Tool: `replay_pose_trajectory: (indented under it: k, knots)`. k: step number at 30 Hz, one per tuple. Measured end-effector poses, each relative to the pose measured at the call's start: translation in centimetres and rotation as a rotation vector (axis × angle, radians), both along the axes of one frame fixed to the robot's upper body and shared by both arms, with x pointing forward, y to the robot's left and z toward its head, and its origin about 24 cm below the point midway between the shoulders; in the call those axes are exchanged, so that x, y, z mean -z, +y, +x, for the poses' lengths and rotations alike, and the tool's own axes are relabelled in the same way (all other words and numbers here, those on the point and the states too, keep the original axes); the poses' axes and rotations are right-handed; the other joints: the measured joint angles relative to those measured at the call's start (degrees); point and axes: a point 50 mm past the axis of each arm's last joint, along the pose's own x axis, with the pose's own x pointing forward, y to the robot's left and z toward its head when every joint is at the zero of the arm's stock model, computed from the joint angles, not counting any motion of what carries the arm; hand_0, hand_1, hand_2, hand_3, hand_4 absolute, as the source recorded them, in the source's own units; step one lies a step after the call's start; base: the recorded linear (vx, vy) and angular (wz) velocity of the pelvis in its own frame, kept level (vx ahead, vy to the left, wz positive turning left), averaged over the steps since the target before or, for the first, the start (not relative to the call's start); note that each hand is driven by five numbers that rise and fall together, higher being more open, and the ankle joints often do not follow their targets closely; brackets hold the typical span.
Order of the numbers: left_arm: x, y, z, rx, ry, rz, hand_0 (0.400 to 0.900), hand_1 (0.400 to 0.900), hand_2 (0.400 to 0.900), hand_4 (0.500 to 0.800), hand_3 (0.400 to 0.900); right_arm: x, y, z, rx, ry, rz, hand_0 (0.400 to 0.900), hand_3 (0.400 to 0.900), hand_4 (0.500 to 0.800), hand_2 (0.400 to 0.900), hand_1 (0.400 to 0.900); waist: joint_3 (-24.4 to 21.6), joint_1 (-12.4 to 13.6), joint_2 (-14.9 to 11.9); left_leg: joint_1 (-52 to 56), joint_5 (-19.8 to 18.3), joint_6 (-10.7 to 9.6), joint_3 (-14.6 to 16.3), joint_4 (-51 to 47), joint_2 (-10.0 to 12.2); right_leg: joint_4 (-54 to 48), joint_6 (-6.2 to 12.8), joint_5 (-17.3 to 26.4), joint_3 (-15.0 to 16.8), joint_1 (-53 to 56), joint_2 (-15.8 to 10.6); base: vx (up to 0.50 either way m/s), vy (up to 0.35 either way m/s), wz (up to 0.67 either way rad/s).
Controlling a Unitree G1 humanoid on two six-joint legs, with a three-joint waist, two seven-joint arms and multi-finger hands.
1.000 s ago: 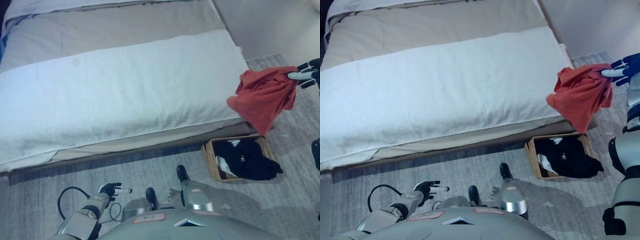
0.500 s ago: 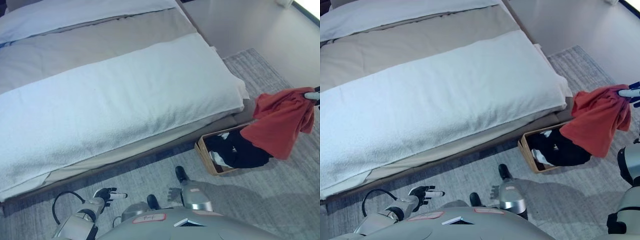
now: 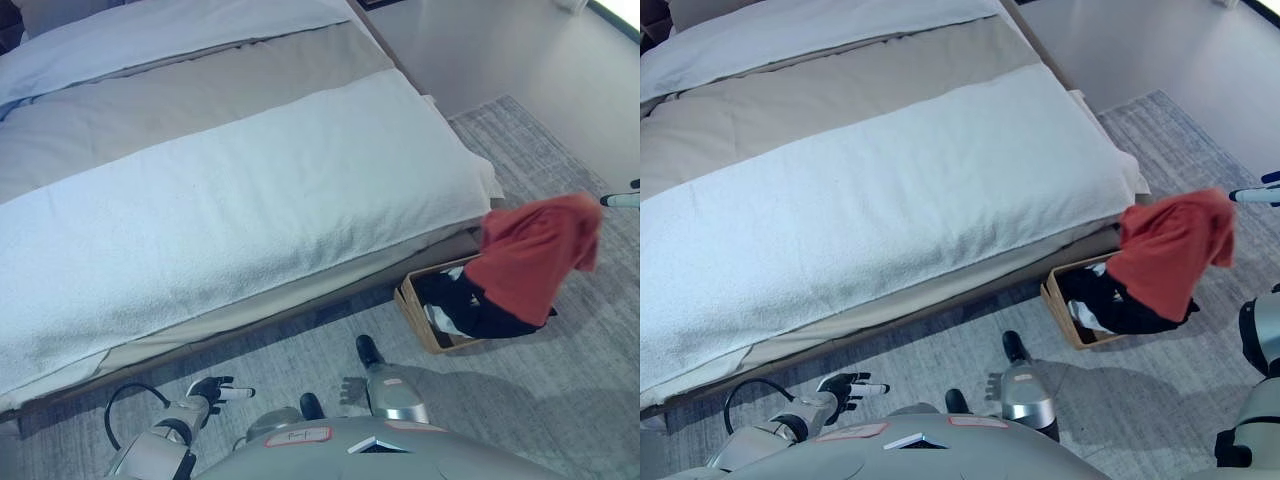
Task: Put the clothes on the bed into the basket.
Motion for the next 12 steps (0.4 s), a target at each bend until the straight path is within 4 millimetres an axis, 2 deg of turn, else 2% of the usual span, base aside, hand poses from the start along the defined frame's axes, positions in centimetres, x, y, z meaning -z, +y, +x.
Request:
replay_pose_trajectory:
  k: [12]
  knots:
    - [0.0, -0.01, 0.02, 0.0, 0.0, 0.0, 0.9, 0.9, 0.9, 0.8, 0.9, -0.2, -0.19, -0.15, 0.007, -0.006, -0.001, 0.9, 0.9, 0.8, 0.9, 0.9, 0.18, 0.1, 0.5, -0.18, 0.01, 0.0, -0.46, 0.01, 0.02, -0.01, 0.13, 0.11, -0.51, 0.02, -0.14, 0.0, -0.004, 0.0]
